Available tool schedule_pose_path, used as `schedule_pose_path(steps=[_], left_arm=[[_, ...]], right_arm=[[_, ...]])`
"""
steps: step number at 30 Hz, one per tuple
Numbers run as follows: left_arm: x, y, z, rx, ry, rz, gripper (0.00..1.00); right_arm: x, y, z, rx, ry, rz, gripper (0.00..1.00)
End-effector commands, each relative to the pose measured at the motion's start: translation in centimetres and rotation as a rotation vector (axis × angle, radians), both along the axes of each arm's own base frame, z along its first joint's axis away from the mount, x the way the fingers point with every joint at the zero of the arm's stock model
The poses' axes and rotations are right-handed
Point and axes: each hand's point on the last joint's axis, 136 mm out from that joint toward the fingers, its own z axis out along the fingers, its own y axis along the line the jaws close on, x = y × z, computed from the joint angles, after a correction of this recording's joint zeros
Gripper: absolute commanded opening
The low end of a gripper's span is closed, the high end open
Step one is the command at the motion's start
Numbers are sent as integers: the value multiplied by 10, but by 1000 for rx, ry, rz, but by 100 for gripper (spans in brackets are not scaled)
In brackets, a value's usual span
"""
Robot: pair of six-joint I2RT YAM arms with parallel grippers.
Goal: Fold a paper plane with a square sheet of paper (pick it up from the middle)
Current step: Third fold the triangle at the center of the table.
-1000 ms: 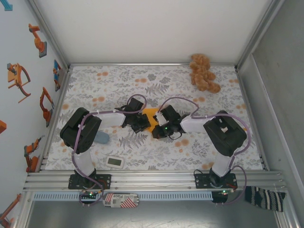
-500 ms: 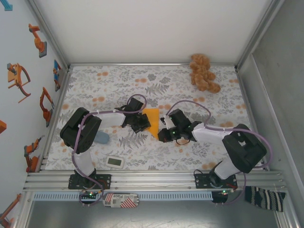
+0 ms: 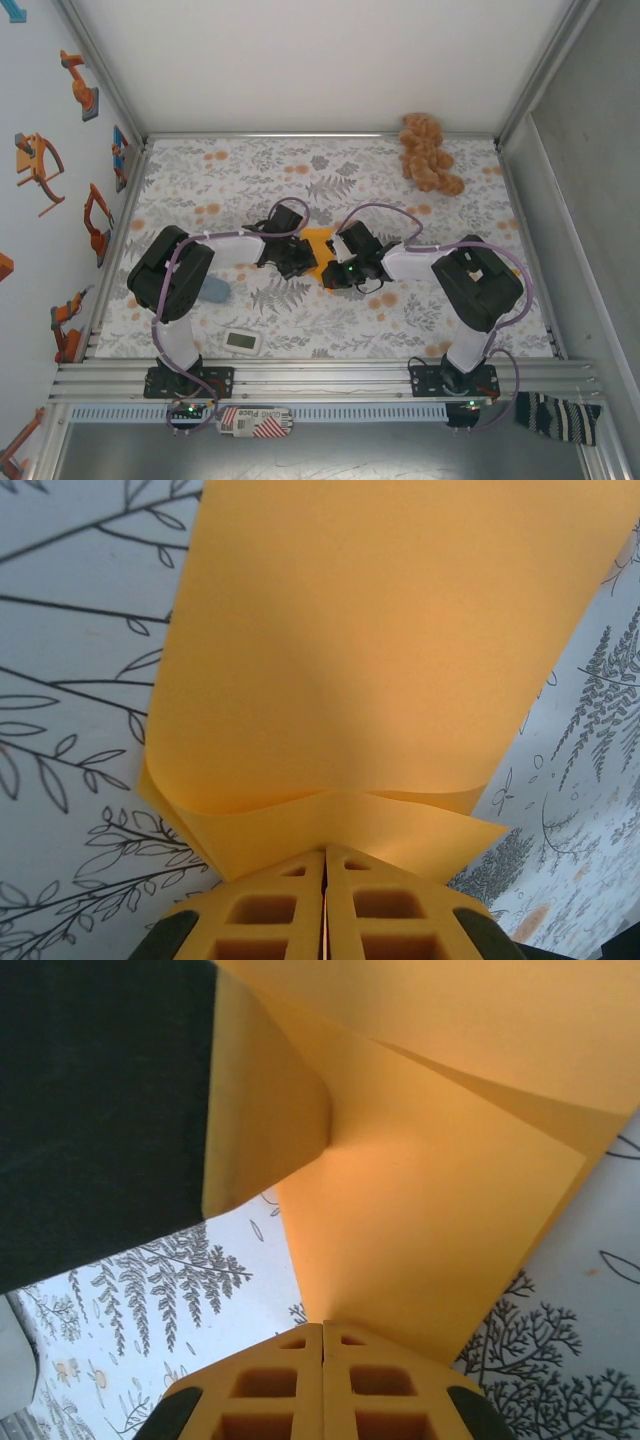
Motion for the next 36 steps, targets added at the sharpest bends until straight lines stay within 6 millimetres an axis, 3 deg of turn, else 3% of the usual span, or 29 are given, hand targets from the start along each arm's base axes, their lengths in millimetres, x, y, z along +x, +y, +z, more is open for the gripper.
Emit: schedule_pose_path(steps=[1,7,10,19,25,36], left_arm=[[-5,8,-7,65,8,-42,11],[16,-18,40,-52,-212,-214,15],[16,-20,52,-88,-275,-257,15],[-4,-20,27,-167,-244,-220,3],[-11,-24,22,-190,-242,-240,3],[-21,-9,-5,-96,-206,-252,3]], right_arm=[[-3,-10,-13,-71,8,1,0],[-15,-29,-34,-168,48,11,0],[-16,-30,-37,-178,57,9,0],[-18,-31,-42,-183,81,-1,0],[-19,-32,-42,-186,84,-3,0],[-23,-38,-48,-213,101,-14,0]])
